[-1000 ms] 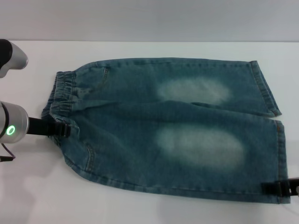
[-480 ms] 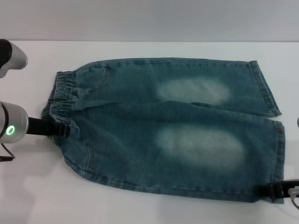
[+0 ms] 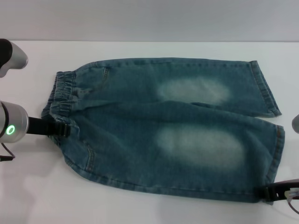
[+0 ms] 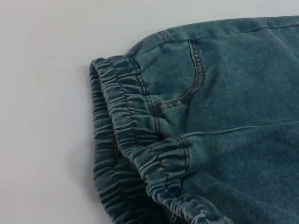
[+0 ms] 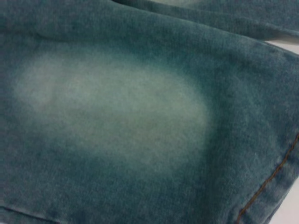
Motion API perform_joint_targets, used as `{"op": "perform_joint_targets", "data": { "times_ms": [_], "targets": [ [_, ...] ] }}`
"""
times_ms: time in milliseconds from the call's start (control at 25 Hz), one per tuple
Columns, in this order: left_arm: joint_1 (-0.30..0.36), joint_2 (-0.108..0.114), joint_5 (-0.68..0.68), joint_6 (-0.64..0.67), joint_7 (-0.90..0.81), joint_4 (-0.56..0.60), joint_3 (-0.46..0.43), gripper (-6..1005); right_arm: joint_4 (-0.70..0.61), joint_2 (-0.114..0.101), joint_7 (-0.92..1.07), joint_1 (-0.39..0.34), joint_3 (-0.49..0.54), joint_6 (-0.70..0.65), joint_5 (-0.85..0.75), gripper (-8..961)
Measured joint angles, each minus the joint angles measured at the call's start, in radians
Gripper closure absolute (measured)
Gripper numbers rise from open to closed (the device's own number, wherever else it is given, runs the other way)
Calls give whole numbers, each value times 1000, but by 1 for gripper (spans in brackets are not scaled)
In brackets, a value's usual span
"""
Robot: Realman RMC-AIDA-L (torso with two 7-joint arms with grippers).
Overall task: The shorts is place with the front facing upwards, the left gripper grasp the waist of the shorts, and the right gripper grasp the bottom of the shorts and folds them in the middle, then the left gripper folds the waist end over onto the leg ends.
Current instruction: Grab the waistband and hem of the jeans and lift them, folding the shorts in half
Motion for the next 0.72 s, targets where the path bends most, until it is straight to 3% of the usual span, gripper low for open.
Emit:
{"op": "perform_joint_targets", "data": {
  "times_ms": [200,400,600,720],
  "targets": [
    [-2,0,0,0,0,0,0,818,4,-1,-2,1,2,0,1,570],
    [-2,0,0,1,0,0,0,818,20,1,-18,1,4,0,1,797],
    [-2,0,0,4,0,-1,0,817,52,2,-23,1,6,-12,1,879],
    [1,0,0,8,-1,-7,-1,817,78,2,-23,1,9,-24,1,879]
  ]
}}
